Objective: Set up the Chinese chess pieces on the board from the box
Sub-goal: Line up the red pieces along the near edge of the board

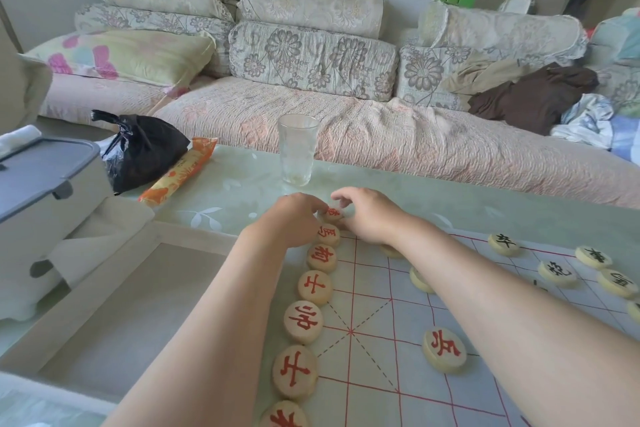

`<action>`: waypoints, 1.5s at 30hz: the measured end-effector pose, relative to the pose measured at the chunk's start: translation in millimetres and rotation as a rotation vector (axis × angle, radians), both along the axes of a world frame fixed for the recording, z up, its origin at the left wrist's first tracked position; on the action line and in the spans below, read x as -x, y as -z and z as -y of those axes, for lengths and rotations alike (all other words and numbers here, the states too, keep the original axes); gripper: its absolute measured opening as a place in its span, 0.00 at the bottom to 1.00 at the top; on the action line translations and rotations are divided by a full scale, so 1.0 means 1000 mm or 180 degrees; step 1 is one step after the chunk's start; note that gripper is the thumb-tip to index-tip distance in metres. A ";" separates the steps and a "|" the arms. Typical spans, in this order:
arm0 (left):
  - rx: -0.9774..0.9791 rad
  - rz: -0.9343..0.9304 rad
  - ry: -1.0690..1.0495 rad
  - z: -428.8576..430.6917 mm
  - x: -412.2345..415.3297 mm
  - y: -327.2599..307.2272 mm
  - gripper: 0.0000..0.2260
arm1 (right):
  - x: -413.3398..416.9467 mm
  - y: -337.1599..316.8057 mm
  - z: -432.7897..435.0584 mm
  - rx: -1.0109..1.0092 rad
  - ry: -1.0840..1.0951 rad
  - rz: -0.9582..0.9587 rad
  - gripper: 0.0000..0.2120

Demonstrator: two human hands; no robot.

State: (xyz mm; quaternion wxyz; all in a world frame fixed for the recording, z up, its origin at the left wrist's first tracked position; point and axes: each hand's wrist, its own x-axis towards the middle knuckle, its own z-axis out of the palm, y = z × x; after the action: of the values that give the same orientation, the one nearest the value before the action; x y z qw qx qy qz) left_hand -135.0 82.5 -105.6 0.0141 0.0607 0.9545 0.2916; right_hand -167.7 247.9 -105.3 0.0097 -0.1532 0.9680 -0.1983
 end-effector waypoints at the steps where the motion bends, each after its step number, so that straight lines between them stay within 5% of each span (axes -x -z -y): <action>1: -0.0012 0.0032 -0.0039 0.000 0.000 -0.001 0.24 | -0.002 -0.004 -0.003 0.0029 0.0029 -0.0025 0.24; 13: -0.0147 -0.0190 0.0304 -0.079 -0.007 -0.020 0.18 | -0.022 -0.037 -0.128 -0.0387 0.0534 0.0000 0.19; 22: 0.0209 0.0139 0.0724 -0.101 -0.006 -0.021 0.23 | -0.019 -0.017 -0.126 -0.0384 0.0750 0.0214 0.30; 27: 0.0407 0.0210 0.0759 -0.089 -0.006 -0.016 0.28 | -0.016 -0.011 -0.126 -0.0323 0.0615 0.0260 0.19; 34: 0.0779 -0.0121 0.0952 -0.096 -0.021 -0.013 0.23 | -0.018 -0.007 -0.121 -0.0172 0.0622 0.0264 0.31; 45: 0.0724 -0.0308 0.0804 -0.087 -0.018 -0.006 0.23 | -0.020 -0.007 -0.117 -0.0140 0.0527 0.0172 0.27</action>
State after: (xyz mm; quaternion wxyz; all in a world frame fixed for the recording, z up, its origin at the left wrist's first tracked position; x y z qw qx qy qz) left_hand -116.8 169.3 -99.5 0.0115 0.1921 0.9657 0.1745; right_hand -147.3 365.1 -98.6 0.0228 -0.0670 0.9809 -0.1812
